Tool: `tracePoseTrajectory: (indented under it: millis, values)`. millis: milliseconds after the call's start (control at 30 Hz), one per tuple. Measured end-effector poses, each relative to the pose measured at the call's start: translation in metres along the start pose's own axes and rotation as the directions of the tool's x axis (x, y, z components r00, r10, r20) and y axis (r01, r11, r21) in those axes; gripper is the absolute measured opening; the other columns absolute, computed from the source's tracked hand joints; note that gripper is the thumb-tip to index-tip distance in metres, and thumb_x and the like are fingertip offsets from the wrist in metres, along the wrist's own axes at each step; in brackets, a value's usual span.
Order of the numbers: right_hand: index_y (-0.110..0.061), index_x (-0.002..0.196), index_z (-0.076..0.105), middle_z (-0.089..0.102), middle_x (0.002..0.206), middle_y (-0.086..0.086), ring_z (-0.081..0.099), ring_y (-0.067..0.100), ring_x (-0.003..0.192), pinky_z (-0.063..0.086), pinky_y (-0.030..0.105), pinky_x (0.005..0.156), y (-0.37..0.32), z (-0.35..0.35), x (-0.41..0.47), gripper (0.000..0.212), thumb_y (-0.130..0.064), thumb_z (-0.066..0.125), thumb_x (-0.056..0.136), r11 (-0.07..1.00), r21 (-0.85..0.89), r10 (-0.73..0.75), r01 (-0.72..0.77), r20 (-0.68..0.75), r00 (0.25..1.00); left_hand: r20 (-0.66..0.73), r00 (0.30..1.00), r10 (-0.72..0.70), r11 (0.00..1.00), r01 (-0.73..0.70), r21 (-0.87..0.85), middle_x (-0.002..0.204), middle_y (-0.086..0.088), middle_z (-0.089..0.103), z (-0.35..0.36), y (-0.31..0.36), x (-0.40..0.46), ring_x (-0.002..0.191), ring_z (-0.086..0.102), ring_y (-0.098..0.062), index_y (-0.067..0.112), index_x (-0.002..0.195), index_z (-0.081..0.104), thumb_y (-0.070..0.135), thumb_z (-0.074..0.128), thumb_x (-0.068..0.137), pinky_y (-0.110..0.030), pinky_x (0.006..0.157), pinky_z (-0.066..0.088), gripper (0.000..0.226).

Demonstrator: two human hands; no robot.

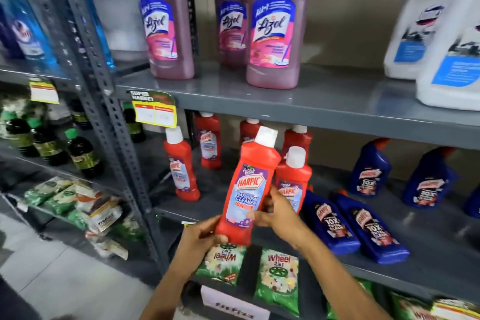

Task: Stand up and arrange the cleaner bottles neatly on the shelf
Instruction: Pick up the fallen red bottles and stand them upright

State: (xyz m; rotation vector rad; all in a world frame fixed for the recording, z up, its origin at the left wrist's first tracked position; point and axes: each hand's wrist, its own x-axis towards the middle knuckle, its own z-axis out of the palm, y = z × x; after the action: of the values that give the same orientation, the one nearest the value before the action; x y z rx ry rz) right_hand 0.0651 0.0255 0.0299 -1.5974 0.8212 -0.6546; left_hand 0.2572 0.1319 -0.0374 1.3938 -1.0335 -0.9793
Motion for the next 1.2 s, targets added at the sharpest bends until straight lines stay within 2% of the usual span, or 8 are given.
tracePoseTrajectory:
  millis: [133,200,333,400,733,867,1067,1200]
  values:
    - [-0.01,0.124,0.045,0.064,0.126,0.015,0.064,0.025,0.11,0.054,0.045,0.093,0.018,0.017,0.051,0.059,-0.001,0.076,0.075,0.988,-0.155,-0.02,-0.005,-0.157,0.987,0.012,0.997,0.077,0.962,-0.078,0.261,0.092,0.008,0.076,-0.014,-0.001,0.057,0.085,0.064,0.0,0.006,0.109,0.066,0.001,0.071,0.076,-0.016,0.078,0.055,0.033]
    - [-0.009,0.127,0.044,0.064,0.127,0.013,0.062,0.026,0.114,0.05,0.044,0.099,0.024,0.022,0.072,0.063,-0.006,0.078,0.074,0.963,-0.269,-0.041,-0.016,-0.205,0.978,-0.002,0.998,0.067,0.944,-0.063,0.325,0.083,0.013,0.075,-0.013,-0.009,0.082,0.081,0.064,0.002,0.005,0.102,0.065,-0.003,0.066,0.079,-0.011,0.071,0.053,0.024]
    - [-0.013,0.135,0.037,0.062,0.132,0.01,0.059,0.026,0.12,0.048,0.045,0.102,0.034,0.027,0.1,0.07,-0.01,0.075,0.077,0.929,-0.362,0.0,-0.083,-0.224,0.975,0.038,0.993,0.111,0.855,-0.115,0.505,0.104,-0.013,0.074,-0.007,-0.025,0.117,0.096,0.068,-0.021,0.002,0.109,0.065,-0.002,0.072,0.072,-0.042,0.087,0.054,0.038]
    - [-0.014,0.14,0.032,0.059,0.135,0.01,0.056,0.027,0.124,0.046,0.046,0.105,0.038,0.026,0.109,0.073,-0.01,0.072,0.079,0.925,-0.368,0.015,-0.095,-0.216,0.976,0.035,0.993,0.11,0.831,-0.111,0.545,0.112,-0.013,0.072,-0.006,-0.031,0.129,0.103,0.067,-0.026,0.007,0.116,0.062,0.002,0.071,0.073,-0.043,0.09,0.053,0.045]
    - [-0.02,0.15,0.013,0.044,0.147,0.01,0.042,0.03,0.136,0.037,0.051,0.112,0.045,0.026,0.126,0.079,-0.016,0.063,0.089,0.906,-0.391,0.109,-0.161,-0.152,0.982,-0.068,0.989,0.131,0.823,-0.07,0.564,0.122,-0.012,0.066,0.002,-0.046,0.144,0.114,0.06,-0.028,0.003,0.124,0.056,0.013,0.077,0.074,-0.039,0.097,0.049,0.055]
    - [-0.019,0.147,0.023,0.05,0.143,0.009,0.047,0.029,0.132,0.04,0.049,0.11,0.053,0.029,0.12,0.073,-0.016,0.065,0.087,0.892,-0.419,0.104,-0.169,-0.172,0.98,-0.088,0.985,0.146,0.838,-0.076,0.54,0.12,-0.01,0.068,0.003,-0.051,0.138,0.111,0.062,-0.025,0.005,0.122,0.057,0.013,0.078,0.072,-0.03,0.093,0.048,0.054]
    - [-0.017,0.142,0.032,0.052,0.142,0.007,0.051,0.029,0.129,0.042,0.047,0.109,0.053,0.03,0.11,0.066,-0.022,0.067,0.086,0.893,-0.409,0.111,-0.189,-0.206,0.972,-0.107,0.988,0.113,0.86,-0.043,0.509,0.123,-0.011,0.064,0.015,-0.046,0.122,0.115,0.059,-0.027,0.006,0.128,0.051,0.001,0.069,0.078,-0.029,0.094,0.046,0.054]
    - [-0.012,0.147,0.025,0.054,0.14,0.01,0.053,0.03,0.127,0.043,0.044,0.108,0.049,0.032,0.084,0.07,-0.019,0.064,0.088,0.842,-0.485,0.13,-0.237,-0.244,0.961,-0.341,0.917,0.208,0.898,-0.04,0.439,0.12,-0.01,0.059,0.057,-0.051,0.081,0.114,0.054,-0.029,0.004,0.126,0.05,-0.007,0.058,0.081,-0.042,0.096,0.046,0.047]
